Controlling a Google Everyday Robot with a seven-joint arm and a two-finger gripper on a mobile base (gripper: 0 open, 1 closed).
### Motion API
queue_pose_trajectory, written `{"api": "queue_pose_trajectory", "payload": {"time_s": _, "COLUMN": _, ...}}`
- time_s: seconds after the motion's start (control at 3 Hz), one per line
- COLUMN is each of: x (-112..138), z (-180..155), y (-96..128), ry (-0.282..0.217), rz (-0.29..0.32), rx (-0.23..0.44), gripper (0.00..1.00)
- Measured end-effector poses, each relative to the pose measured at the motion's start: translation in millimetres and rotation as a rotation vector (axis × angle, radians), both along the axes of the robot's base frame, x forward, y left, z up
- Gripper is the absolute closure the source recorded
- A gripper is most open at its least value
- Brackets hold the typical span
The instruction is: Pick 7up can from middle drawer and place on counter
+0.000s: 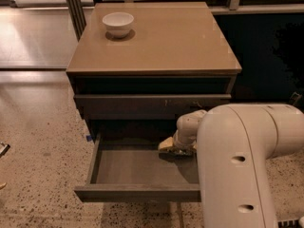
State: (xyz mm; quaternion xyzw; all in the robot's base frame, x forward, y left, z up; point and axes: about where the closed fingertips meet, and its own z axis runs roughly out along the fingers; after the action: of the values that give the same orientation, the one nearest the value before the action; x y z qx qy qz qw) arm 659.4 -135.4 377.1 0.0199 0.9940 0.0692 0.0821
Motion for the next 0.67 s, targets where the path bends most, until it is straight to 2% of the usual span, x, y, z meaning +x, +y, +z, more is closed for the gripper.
{"api": "queue_pose_trajectory", "payload": {"time_s": 0.33, "x": 1.4, "z": -7.0, "y": 1.5, "ry": 0.005, "rz": -0.017, "rx": -0.019, "gripper": 0.00}}
{"api": "queue_pose_trajectory", "payload": {"time_s": 0.67, "x": 4.5, "z": -11.0, "y": -0.2, "ry": 0.001, "rz": -0.041, "rx": -0.059, "gripper": 0.19}}
